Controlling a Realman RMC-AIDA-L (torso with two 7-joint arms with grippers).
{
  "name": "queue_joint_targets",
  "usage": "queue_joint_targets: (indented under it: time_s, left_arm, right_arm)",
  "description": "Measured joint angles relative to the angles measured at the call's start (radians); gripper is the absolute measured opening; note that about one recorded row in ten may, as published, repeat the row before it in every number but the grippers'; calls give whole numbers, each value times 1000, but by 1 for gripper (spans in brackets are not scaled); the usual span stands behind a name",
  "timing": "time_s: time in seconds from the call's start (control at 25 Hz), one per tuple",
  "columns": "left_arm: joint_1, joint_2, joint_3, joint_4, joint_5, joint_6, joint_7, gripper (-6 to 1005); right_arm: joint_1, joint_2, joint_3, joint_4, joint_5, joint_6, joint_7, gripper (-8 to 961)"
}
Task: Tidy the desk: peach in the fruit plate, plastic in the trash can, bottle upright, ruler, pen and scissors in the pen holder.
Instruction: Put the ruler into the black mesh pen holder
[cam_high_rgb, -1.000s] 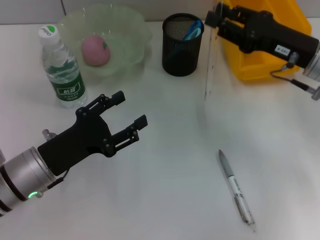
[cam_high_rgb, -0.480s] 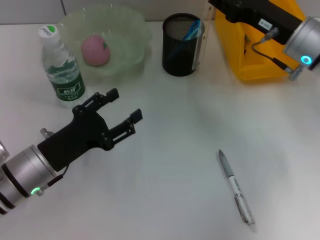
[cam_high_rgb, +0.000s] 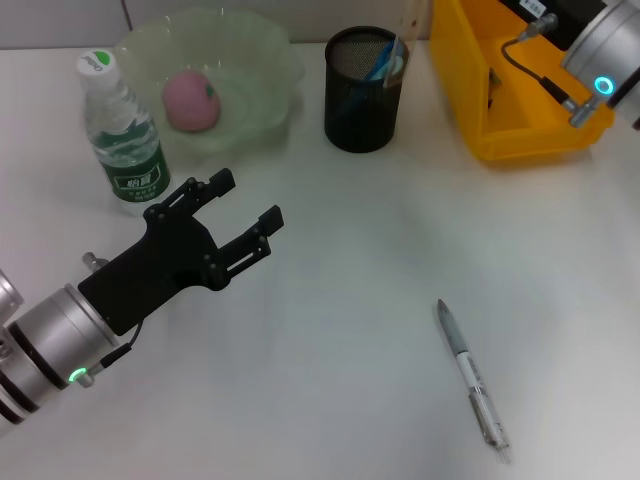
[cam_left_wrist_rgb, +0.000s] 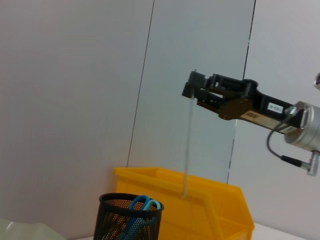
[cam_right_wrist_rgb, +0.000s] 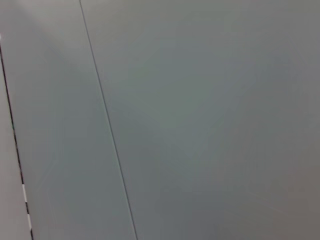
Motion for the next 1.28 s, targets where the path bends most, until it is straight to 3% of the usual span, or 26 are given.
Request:
queue_joint_targets:
  time_s: [0.44,0.92,1.28]
  left_arm:
    - [-14,0,0,-12,6,-14,0,785]
    - [-13,0,8,-14,9,-15,0,785]
    - [-9,0,8,-14,11,-5,0,785]
  right_arm:
    - [74,3,1,91,85,36,-150,381]
    - [180,3,-6,99,79,252,-154,382]
    - [227,4,-68,104,81,331,-155,382]
